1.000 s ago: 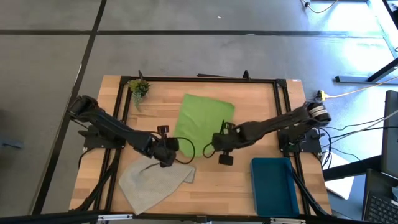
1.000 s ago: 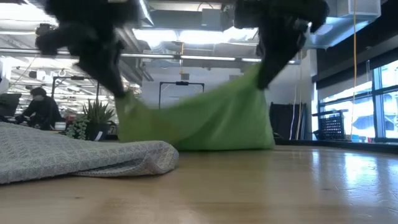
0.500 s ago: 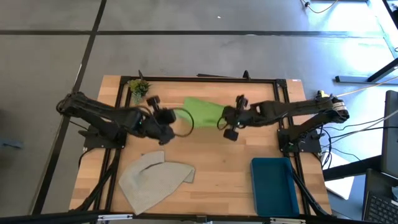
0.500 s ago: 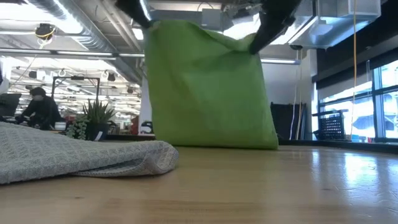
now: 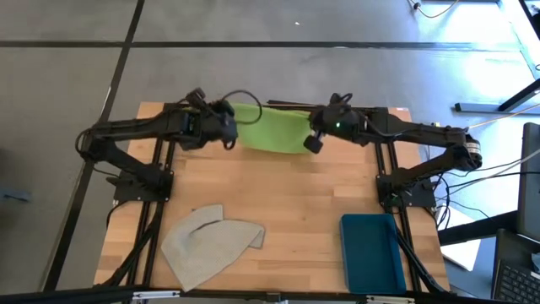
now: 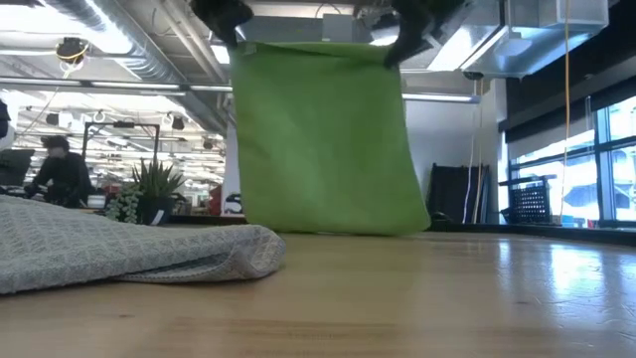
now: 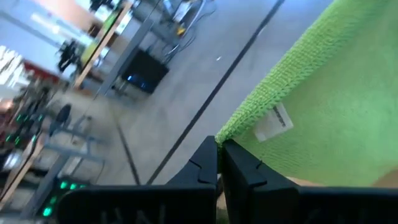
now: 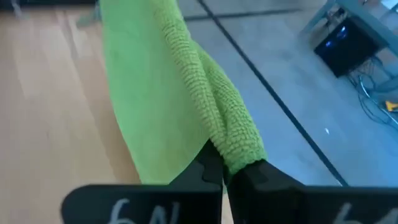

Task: Roll microfiber towels into tight, uniform cylinder then place into a basket
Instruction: Roll the green microfiber cloth

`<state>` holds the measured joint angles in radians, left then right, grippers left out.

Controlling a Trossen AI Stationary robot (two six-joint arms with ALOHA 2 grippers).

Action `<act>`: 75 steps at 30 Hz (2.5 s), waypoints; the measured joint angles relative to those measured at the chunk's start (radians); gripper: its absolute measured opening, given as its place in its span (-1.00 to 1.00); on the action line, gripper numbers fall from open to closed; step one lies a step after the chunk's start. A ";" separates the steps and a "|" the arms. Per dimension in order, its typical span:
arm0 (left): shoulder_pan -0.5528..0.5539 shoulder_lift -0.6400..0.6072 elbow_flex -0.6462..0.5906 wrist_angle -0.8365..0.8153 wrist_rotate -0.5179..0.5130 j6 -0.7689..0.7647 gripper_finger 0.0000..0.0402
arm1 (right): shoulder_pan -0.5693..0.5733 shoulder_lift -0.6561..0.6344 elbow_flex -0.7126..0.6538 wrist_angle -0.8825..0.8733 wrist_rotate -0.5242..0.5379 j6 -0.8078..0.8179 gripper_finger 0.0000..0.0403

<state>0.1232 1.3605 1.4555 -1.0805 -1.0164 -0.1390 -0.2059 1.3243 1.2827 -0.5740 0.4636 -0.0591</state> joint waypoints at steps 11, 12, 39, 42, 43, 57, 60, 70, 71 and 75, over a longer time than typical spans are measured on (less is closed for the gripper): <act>0.132 0.000 0.000 0.361 0.008 0.370 -1.00 | -0.119 0.000 0.000 0.253 -0.033 -0.212 -0.97; 0.134 0.000 0.000 0.392 0.011 0.395 -1.00 | -0.123 -0.001 0.001 0.258 -0.051 -0.212 -0.97; -0.275 0.002 -0.247 0.048 0.453 -0.265 -1.00 | 0.132 0.027 -0.004 -0.360 -0.424 0.267 -0.97; -0.335 0.002 -0.293 0.051 0.461 -0.334 -1.00 | 0.188 0.030 -0.048 -0.334 -0.425 0.309 -0.97; -0.355 0.002 -0.307 0.052 0.461 -0.354 -1.00 | 0.204 0.030 -0.073 -0.310 -0.431 0.324 -0.97; -0.487 0.002 -0.429 0.251 0.570 -0.430 -1.00 | 0.377 0.030 -0.456 0.034 -0.539 0.580 -0.97; -0.482 0.002 -0.468 0.302 0.572 -0.429 -1.00 | 0.397 0.030 -0.482 0.071 -0.560 0.604 -0.97; -0.421 0.002 -0.606 0.440 0.583 -0.426 -1.00 | 0.367 0.029 -0.540 0.113 -0.540 0.557 -0.97; -0.412 0.006 -0.622 0.471 0.597 -0.417 -1.00 | 0.365 0.029 -0.548 0.117 -0.540 0.553 -0.97; -0.383 0.009 -0.667 0.546 0.618 -0.361 -1.00 | 0.349 0.029 -0.587 0.176 -0.527 0.547 -0.97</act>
<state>-0.2602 1.3693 0.7888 -0.5344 -0.3988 -0.4997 0.1431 1.3537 0.6957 -0.3982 -0.0637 0.4882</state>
